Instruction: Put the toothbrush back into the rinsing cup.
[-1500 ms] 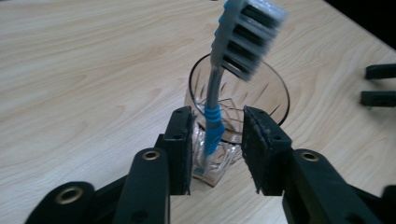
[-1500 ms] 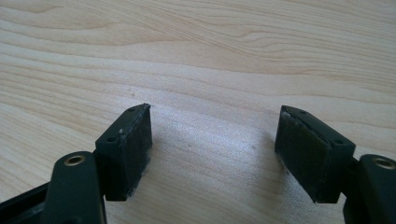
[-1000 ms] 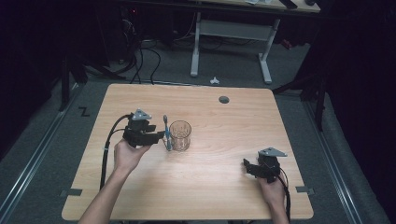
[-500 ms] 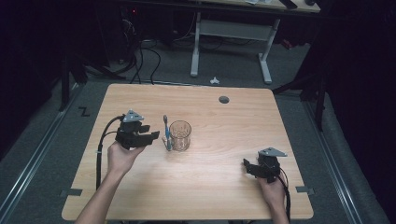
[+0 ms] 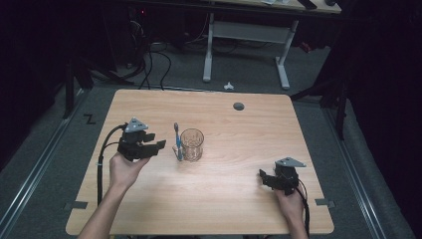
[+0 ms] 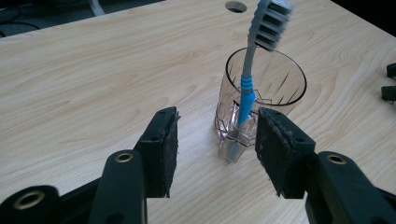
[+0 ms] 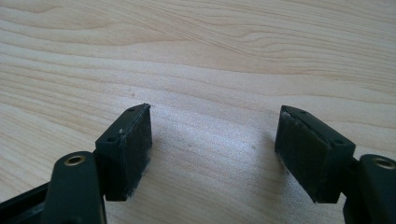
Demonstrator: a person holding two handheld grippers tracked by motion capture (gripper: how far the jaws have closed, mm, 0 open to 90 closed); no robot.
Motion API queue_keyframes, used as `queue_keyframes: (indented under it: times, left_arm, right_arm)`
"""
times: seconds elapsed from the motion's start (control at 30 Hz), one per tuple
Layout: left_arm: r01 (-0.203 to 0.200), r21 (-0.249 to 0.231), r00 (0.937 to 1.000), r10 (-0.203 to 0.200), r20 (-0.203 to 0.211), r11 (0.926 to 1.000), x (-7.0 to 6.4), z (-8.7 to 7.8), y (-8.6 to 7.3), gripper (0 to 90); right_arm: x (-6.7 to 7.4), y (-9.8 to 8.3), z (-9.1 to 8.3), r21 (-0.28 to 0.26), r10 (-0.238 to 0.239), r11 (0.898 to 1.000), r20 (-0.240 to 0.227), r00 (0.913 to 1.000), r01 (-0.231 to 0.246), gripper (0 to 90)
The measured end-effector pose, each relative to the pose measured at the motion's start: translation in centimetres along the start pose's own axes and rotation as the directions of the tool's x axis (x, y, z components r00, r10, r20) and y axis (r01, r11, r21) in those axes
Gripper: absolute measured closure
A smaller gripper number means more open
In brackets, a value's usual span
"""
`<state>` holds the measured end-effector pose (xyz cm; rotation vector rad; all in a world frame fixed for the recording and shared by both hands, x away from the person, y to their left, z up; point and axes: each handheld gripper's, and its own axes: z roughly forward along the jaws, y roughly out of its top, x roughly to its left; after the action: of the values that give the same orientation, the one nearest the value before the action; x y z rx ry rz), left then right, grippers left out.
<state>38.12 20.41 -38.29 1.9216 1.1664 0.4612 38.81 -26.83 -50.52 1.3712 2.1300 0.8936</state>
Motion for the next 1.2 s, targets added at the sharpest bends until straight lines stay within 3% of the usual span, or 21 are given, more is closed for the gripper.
queue_keyframes:
  times: [1.2]
  left_arm:
    - [0.072, -0.068, 0.9963, -0.075, -0.042, 0.9951, 1.5, -3.8, -2.8, 49.0]
  right_arm:
    - [0.0, 0.0, 0.0, 0.000, 0.001, 1.000, 0.000, 1.0000, -0.001, 27.5]
